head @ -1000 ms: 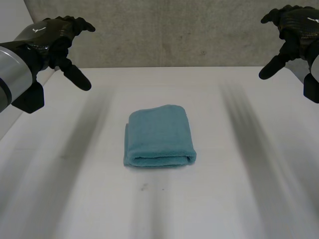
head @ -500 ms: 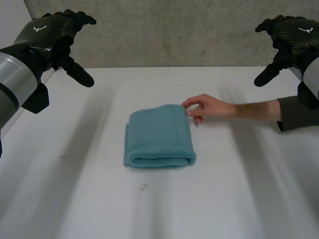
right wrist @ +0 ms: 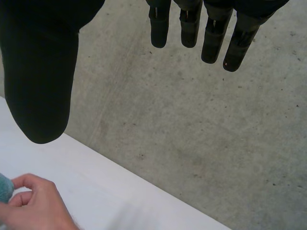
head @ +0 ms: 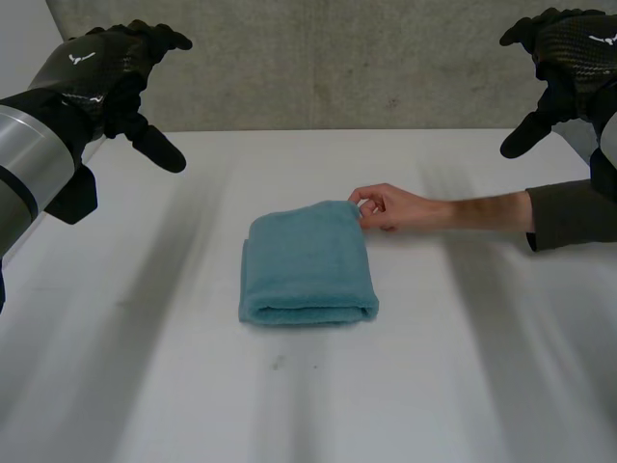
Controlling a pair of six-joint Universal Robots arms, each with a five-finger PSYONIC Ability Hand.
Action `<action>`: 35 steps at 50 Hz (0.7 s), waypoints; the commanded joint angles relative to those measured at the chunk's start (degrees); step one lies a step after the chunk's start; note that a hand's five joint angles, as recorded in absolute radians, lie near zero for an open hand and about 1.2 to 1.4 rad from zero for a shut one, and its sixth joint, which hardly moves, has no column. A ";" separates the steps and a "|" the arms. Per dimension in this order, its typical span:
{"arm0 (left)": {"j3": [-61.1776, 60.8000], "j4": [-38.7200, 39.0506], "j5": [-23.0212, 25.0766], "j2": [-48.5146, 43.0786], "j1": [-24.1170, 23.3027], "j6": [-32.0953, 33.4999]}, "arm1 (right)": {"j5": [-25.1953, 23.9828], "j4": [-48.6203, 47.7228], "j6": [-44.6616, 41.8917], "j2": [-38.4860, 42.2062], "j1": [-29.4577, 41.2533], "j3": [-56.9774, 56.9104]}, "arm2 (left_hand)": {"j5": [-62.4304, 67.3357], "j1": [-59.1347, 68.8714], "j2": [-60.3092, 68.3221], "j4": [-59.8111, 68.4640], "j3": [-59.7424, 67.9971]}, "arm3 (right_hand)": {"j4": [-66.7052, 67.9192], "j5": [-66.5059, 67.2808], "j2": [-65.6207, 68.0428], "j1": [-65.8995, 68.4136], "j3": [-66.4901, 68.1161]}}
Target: Fold the laundry
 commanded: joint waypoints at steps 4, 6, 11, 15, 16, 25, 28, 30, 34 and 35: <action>-0.66 -0.07 0.12 0.93 -0.22 -0.23 | -0.07 -0.09 -0.02 -0.93 0.05 0.10 | -2.39 -1.99 -1.73 -1.95 -2.78 | -3.24 -3.32 -2.61 -1.27 -2.29; -0.75 0.02 0.20 1.19 -0.48 -0.14 | -0.07 -0.09 -0.02 -1.02 0.05 0.01 | -2.39 -1.99 -1.73 -1.95 -2.78 | -3.24 -3.32 -2.61 -1.27 -2.29; -0.67 0.02 0.21 1.19 -0.48 -0.14 | 0.01 -0.09 -0.02 -1.02 0.05 0.10 | -2.39 -1.99 -1.73 -1.95 -2.78 | -3.24 -3.32 -2.61 -1.27 -2.29; -0.75 0.02 0.21 1.19 -0.57 -0.06 | -0.07 -0.09 -0.02 -0.93 0.14 0.18 | -2.39 -1.99 -1.73 -1.95 -2.78 | -3.24 -3.32 -2.61 -1.27 -2.29; -0.75 0.02 0.21 1.19 -0.48 -0.06 | -0.07 -0.09 -0.02 -0.84 0.14 0.19 | -2.39 -1.99 -1.73 -1.95 -2.78 | -3.24 -3.32 -2.61 -1.27 -2.29; -0.75 1.51 0.29 1.10 -0.40 0.29 | -0.07 -0.09 -0.02 -0.93 0.14 0.19 | -2.55 -2.15 -1.90 -2.12 -2.95 | -3.24 -3.32 -2.61 -1.27 -2.29; -0.84 2.39 0.21 1.10 -0.05 0.30 | -0.07 -0.09 0.07 -0.93 0.14 0.27 | -2.39 -1.99 -1.73 -1.95 -2.78 | -3.24 -3.32 -2.61 -1.27 -2.29; -0.93 2.83 0.21 1.10 0.39 0.30 | -0.07 -0.09 -0.02 -1.02 0.14 0.45 | -2.39 -1.99 -1.73 -1.95 -2.78 | -3.24 -3.32 -2.61 -1.27 -2.29; -1.02 3.01 0.29 1.10 0.22 0.30 | -0.07 -0.09 -0.02 -1.19 0.14 0.54 | -2.39 -1.99 -1.73 -1.95 -2.78 | -3.24 -3.32 -2.61 -1.27 -2.29; -1.02 3.01 0.29 1.10 0.13 0.30 | -0.07 -0.09 -0.02 -1.19 0.14 0.54 | -2.39 -1.99 -1.73 -1.95 -2.78 | -3.24 -3.32 -2.61 -1.27 -2.29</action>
